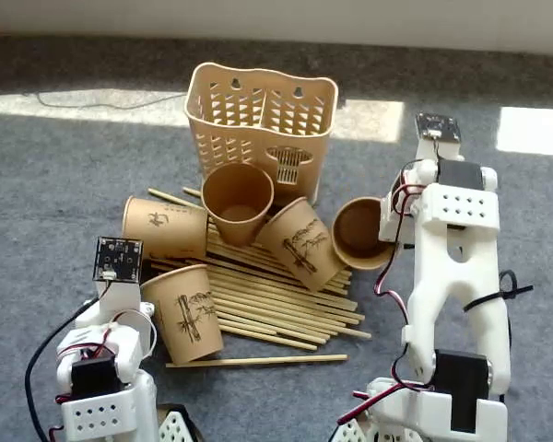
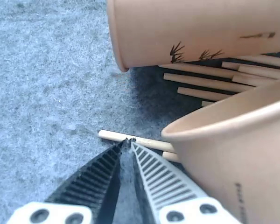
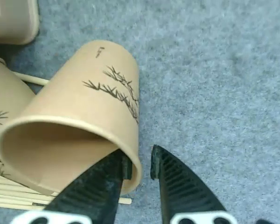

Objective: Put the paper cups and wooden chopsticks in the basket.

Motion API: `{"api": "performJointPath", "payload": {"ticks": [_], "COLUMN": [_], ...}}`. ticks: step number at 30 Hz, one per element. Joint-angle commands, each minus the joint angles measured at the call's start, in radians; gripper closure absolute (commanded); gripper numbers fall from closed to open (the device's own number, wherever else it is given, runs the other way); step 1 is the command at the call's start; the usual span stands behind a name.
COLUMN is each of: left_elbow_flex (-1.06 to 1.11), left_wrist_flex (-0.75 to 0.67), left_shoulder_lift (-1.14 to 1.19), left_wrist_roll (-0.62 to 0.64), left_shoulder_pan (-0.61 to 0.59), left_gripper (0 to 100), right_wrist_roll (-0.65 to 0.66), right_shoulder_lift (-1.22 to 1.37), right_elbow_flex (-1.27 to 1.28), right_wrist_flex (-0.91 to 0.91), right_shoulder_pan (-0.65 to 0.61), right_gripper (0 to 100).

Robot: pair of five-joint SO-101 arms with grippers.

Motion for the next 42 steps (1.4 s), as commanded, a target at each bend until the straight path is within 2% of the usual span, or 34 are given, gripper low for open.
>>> {"api": "performJointPath", "payload": {"ticks": [1,8,11,19,23,35,40,42], "left_elbow_flex": [0.008,0.008,0.008,0.008,0.008,0.008,0.008,0.008], "left_wrist_flex": [-0.031,-0.031,-0.031,-0.031,-0.031,-0.031,-0.031,-0.031], "left_shoulder_lift": [-0.008,-0.008,-0.008,-0.008,-0.008,-0.008,-0.008,-0.008], "left_wrist_roll": [-0.002,-0.002,-0.002,-0.002,-0.002,-0.002,-0.002,-0.002], "left_shoulder_pan": [-0.015,-0.015,-0.015,-0.015,-0.015,-0.015,-0.015,-0.015], "left_gripper": [98,98,98,98,98,98,98,98], "right_wrist_roll": [-0.012,-0.012,-0.011,-0.011,-0.011,-0.009,0.032,0.032], "right_shoulder_lift": [-0.004,-0.010,-0.013,-0.015,-0.019,-0.110,-0.117,-0.119], "right_elbow_flex": [-0.050,0.001,0.018,0.021,-0.004,-0.308,-0.452,-0.503], "right_wrist_flex": [-0.045,-0.145,-0.170,-0.179,-0.091,0.211,0.334,0.340], "right_shoulder_pan": [0.002,0.004,0.002,0.002,0.008,0.001,-0.016,-0.019], "right_gripper": [90.7,91.5,99.4,99.2,99.2,99.2,99.2,99.2]}}
